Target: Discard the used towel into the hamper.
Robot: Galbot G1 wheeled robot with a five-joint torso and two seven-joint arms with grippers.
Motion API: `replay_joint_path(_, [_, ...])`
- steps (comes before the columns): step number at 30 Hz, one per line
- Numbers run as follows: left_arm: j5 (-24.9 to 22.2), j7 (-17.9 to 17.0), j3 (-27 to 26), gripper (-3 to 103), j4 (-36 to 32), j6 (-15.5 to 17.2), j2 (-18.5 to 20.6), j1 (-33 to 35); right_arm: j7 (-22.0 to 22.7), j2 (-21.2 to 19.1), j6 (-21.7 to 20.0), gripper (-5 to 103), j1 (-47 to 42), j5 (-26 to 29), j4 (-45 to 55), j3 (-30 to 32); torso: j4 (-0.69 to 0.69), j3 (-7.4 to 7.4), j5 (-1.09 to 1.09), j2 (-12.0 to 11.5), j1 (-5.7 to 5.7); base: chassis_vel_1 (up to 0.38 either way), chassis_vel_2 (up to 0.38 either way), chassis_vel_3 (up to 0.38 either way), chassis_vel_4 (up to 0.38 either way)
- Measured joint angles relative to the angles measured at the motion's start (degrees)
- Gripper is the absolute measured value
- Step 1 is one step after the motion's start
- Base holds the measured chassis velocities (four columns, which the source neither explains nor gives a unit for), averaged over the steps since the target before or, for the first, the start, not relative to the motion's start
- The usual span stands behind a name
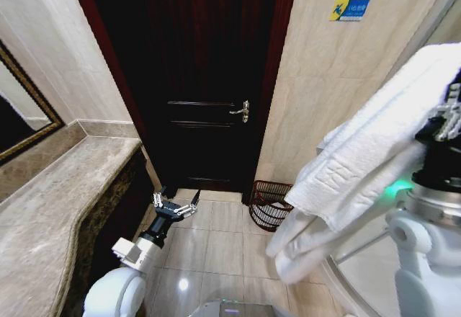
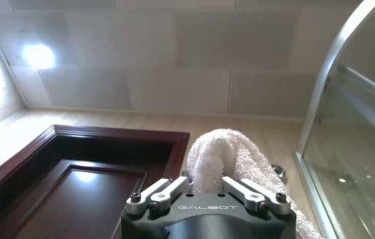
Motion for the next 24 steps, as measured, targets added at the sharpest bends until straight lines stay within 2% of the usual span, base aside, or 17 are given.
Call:
replay_joint_path(3, [0.0,0.0,0.0,100,0.0,0.0,0.0,0.0,-0.9,1.5,-0.1,7,2.6,-1.1,-2.5,-2.7,0.0,0.0,0.06,0.0,0.0,-0.01,0.007,0.007,-0.018])
replay_joint_path(7, [0.0,0.0,0.0,100,0.0,0.0,0.0,0.0,-1.4,2.5,-0.8,7,4.4,-2.4,-2.8,-5.3,0.01,-0.01,0.0,0.0,-0.01,-0.065,0.049,0.046,-0.055])
replay_joint_path(15, [0.0,0.0,0.0,100,0.0,0.0,0.0,0.0,-1.5,1.4,-3.4,7,8.8,-2.4,-2.9,-9.4,0.01,0.0,0.02,0.0,0.0,-0.151,0.161,0.154,-0.148])
replay_joint_path(19, [0.0,0.0,0.0,100,0.0,0.0,0.0,0.0,-3.7,0.7,-1.4,7,10.4,-1.2,-4.7,-9.2,0.01,0.0,0.03,0.0,0.03,-0.196,0.214,0.189,-0.219])
replay_joint_path(24, [0.0,0.0,0.0,100,0.0,0.0,0.0,0.0,-3.9,0.5,-0.9,7,12.5,-0.8,-5.7,-9.3,0.01,0.03,0.06,0.0,0.09,-0.178,0.167,0.113,-0.127])
